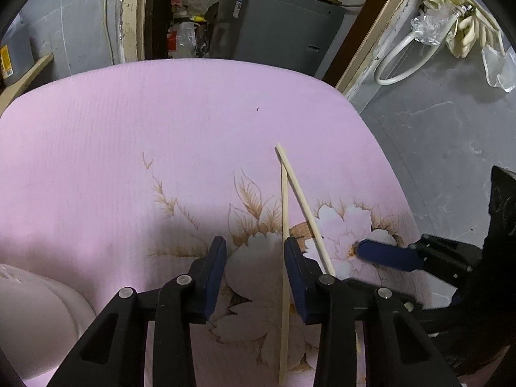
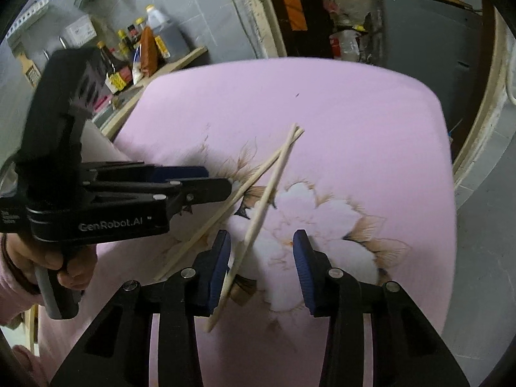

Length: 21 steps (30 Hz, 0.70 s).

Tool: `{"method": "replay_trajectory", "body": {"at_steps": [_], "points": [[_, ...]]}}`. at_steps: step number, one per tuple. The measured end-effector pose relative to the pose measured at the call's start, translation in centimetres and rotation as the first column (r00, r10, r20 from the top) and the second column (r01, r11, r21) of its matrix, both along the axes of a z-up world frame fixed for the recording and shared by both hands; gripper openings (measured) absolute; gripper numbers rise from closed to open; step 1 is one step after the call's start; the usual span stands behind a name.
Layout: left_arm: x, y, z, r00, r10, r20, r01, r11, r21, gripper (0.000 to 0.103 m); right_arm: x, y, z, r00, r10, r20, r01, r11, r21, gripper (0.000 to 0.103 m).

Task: Organize utensils
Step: 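Move both grippers down to the remaining wooden chopsticks on the cloth, then close the left gripper on a chopstick while the right gripper closes on another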

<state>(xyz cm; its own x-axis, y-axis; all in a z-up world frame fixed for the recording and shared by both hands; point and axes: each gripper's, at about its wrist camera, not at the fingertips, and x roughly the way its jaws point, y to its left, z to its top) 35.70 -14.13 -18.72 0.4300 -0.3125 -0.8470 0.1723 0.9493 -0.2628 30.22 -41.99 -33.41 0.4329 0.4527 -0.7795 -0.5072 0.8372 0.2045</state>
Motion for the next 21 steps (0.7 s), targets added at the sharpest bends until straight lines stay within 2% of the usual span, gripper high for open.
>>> {"method": "replay_trajectory", "body": {"at_steps": [2, 4, 8, 9, 10, 12, 17, 21], "points": [[0.0, 0.0, 0.0, 1.0, 0.001, -0.004, -0.001, 1.0, -0.01, 0.035, 0.0, 0.5, -0.1, 1.0, -0.005, 0.009, 0.006, 0.999, -0.035, 0.032], [0.2, 0.0, -0.1, 1.0, 0.001, -0.007, -0.001, 1.0, -0.016, 0.035, 0.0, 0.7, 0.0, 1.0, -0.026, 0.013, 0.027, 0.997, -0.072, 0.019], [0.6, -0.2, 0.0, 1.0, -0.019, -0.012, 0.019, 1.0, -0.022, 0.035, 0.0, -0.4, 0.4, 0.998, -0.064, -0.004, 0.063, 0.996, -0.057, 0.012], [0.7, -0.6, 0.0, 0.999, -0.032, -0.015, 0.032, 0.999, -0.024, 0.033, -0.3, -0.7, 0.7, 0.997, -0.079, 0.003, 0.079, 0.994, -0.075, 0.005], [0.9, -0.8, 0.0, 0.999, -0.042, -0.017, 0.041, 0.999, -0.023, 0.033, -0.4, -1.1, 0.8, 0.995, -0.096, 0.005, 0.096, 0.99, -0.103, 0.003], [1.1, -1.4, 0.0, 0.998, -0.062, -0.017, 0.062, 0.998, -0.005, 0.033, -0.4, -2.2, 0.6, 0.992, -0.121, -0.018, 0.119, 0.987, -0.11, 0.003], [2.6, -3.3, 0.2, 0.995, -0.1, -0.018, 0.101, 0.99, 0.101, 0.029, 0.4, -4.4, 0.6, 0.986, -0.157, -0.053, 0.153, 0.986, -0.066, 0.004], [3.8, -3.8, 0.3, 0.992, -0.125, -0.028, 0.127, 0.981, 0.148, 0.022, 1.7, -4.4, 1.0, 0.986, -0.153, -0.064, 0.154, 0.988, 0.004, 0.004]]}}
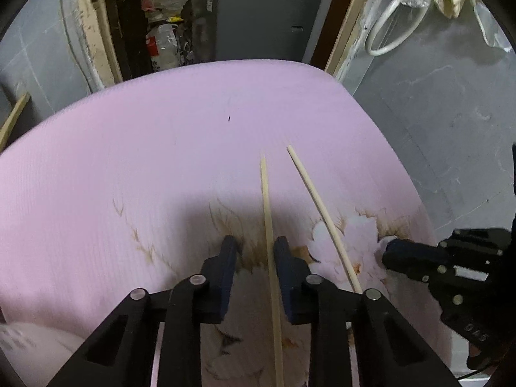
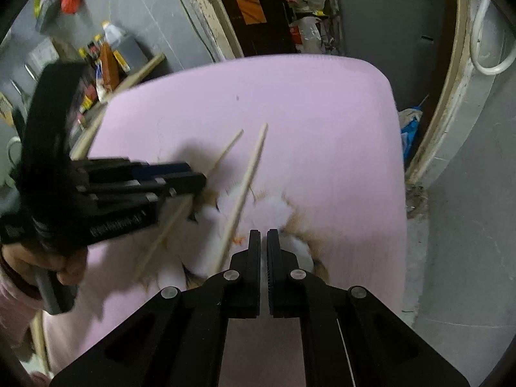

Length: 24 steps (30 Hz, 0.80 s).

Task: Organize utensils
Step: 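Close the left gripper on a chopstick while the right gripper closes on another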

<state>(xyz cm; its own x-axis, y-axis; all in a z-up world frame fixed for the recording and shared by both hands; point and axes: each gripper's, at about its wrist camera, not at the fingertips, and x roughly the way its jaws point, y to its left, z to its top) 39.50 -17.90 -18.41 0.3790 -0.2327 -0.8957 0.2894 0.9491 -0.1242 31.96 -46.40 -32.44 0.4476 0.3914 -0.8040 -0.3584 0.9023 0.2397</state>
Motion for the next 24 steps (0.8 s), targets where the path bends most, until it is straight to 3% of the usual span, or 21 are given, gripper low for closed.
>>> {"method": "replay_trajectory", "body": {"at_steps": [6, 11, 18, 21, 24], "points": [[0.2, 0.4, -0.1, 1.0, -0.014, -0.001, 0.014, 0.999, 0.037, 0.007, 2.1, 1.0, -0.2, 0.999, 0.012, -0.034, -0.009, 0.997, 0.07, 0.006], [-0.3, 1.6, -0.1, 0.999, 0.047, -0.021, -0.047, 0.999, 0.007, 0.006, 3.3, 2.7, -0.2, 0.999, 0.028, -0.043, -0.026, 0.998, 0.055, 0.015], [0.5, 1.8, -0.3, 0.998, 0.033, -0.061, -0.033, 0.999, -0.008, 0.006, 4.7, 4.9, -1.1, 0.997, 0.011, -0.081, -0.014, 1.0, -0.029, 0.015], [0.7, 1.3, -0.2, 0.997, 0.007, -0.079, -0.005, 1.0, 0.029, 0.006, 5.1, 5.5, -0.9, 0.997, -0.003, -0.082, -0.004, 0.997, -0.081, 0.007], [0.9, 0.7, -0.1, 0.996, 0.004, -0.086, 0.002, 0.998, 0.064, 0.005, 5.2, 4.6, -0.8, 0.993, -0.033, -0.113, 0.033, 0.999, -0.001, 0.004]]}}
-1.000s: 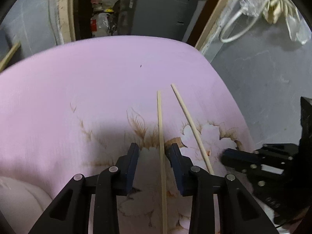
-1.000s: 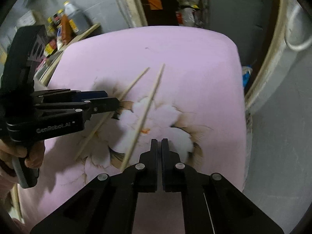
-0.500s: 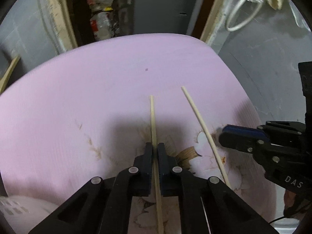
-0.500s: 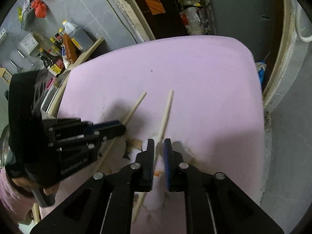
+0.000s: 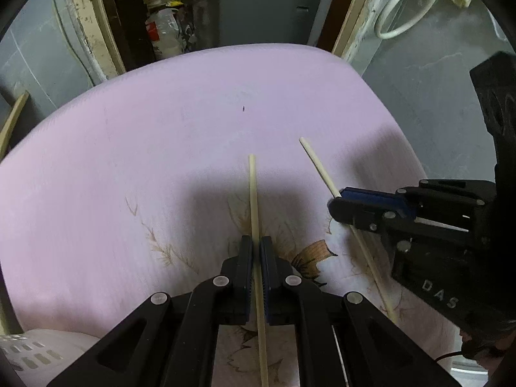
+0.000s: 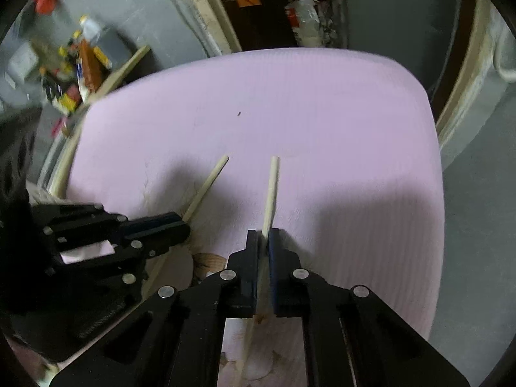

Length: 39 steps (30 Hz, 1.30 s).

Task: Organize utensils
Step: 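Close the left gripper on a chopstick while the right gripper closes on another, then lift the chopsticks and carry them over the white caddy with both grippers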

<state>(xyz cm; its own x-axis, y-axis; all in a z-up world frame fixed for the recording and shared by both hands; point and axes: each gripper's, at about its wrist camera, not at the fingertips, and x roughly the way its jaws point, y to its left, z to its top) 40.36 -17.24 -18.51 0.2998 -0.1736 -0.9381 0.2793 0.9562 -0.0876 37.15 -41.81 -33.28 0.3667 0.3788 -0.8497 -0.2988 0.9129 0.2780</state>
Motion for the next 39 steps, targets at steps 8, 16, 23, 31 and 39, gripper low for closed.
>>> {"method": "replay_trajectory", "body": {"at_steps": [8, 16, 23, 31, 39], "points": [[-3.5, 0.7, 3.8, 0.987, 0.016, 0.161, 0.01, 0.987, -0.162, 0.005, -5.4, -4.0, 4.2, 0.975, -0.116, 0.191, 0.071, 0.972, 0.225, 0.004], [-9.4, 4.1, 10.3, 0.908, 0.114, 0.402, 0.02, 0.949, -0.314, 0.005, -10.8, -4.8, 10.2, 0.88, -0.254, 0.402, 0.08, 0.913, 0.4, 0.004], [-11.9, 9.9, 16.2, 0.823, 0.227, 0.52, -0.017, 0.926, -0.377, 0.005, -13.6, 0.6, 15.8, 0.78, -0.289, 0.555, -0.03, 0.869, 0.495, 0.004], [-13.2, 20.5, 21.2, 0.69, 0.373, 0.62, -0.109, 0.901, -0.42, 0.005, -15.0, 9.9, 20.2, 0.674, -0.287, 0.681, -0.203, 0.814, 0.544, 0.004], [-13.3, 29.3, 20.8, 0.534, 0.517, 0.669, -0.165, 0.84, -0.517, 0.005, -15.7, 17.6, 19.4, 0.571, -0.273, 0.775, -0.264, 0.833, 0.487, 0.004]]}}
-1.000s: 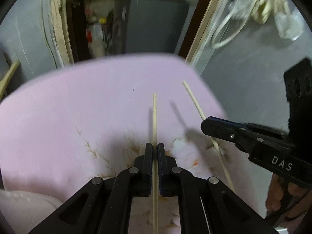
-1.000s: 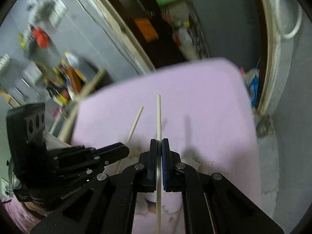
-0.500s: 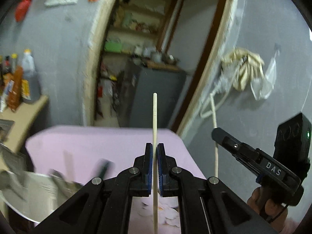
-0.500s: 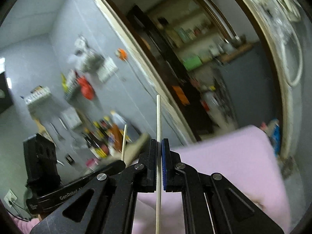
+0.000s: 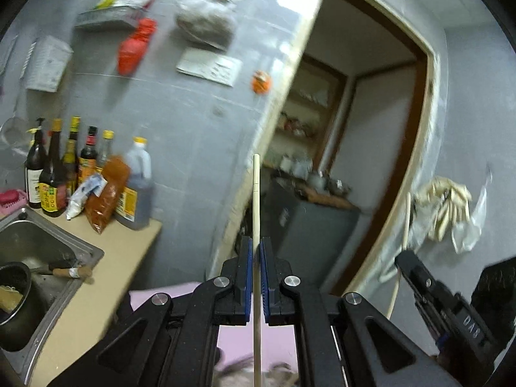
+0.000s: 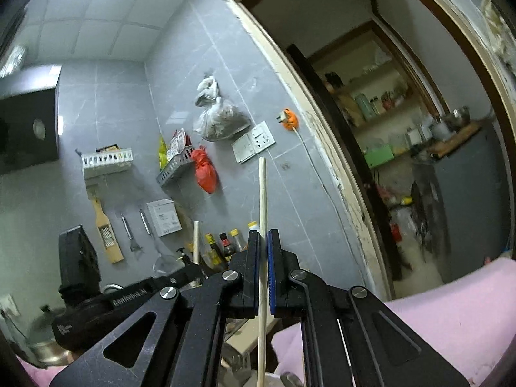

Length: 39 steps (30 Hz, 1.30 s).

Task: Organize utensils
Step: 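Lift the chopsticks and carry them over the white caddy with both grippers, then open both grippers to drop the chopsticks into the caddy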

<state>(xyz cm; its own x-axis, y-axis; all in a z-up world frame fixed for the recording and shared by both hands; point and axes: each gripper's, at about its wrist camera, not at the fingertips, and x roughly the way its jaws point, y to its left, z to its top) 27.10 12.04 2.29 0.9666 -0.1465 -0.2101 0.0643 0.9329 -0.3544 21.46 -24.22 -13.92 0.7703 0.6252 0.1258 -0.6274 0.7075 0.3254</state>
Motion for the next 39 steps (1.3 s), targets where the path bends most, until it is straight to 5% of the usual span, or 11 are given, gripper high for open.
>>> {"method": "replay_trajectory", "body": {"at_steps": [8, 27, 39], "points": [[-0.2, 2.8, -4.8, 0.996, 0.034, 0.086, -0.027, 0.996, -0.083, 0.005, -0.5, 1.8, -3.5, 0.998, -0.048, 0.037, 0.05, 0.997, -0.05, 0.004], [-3.6, 0.1, -10.5, 0.979, 0.065, 0.191, -0.08, 0.994, 0.068, 0.005, -1.0, 3.3, -8.2, 0.991, -0.122, 0.053, 0.128, 0.982, -0.138, 0.004], [-4.0, -0.5, -12.3, 0.995, 0.015, 0.103, -0.027, 0.993, 0.111, 0.005, -1.4, 2.5, -9.4, 0.989, -0.145, 0.018, 0.145, 0.972, -0.187, 0.005]]}}
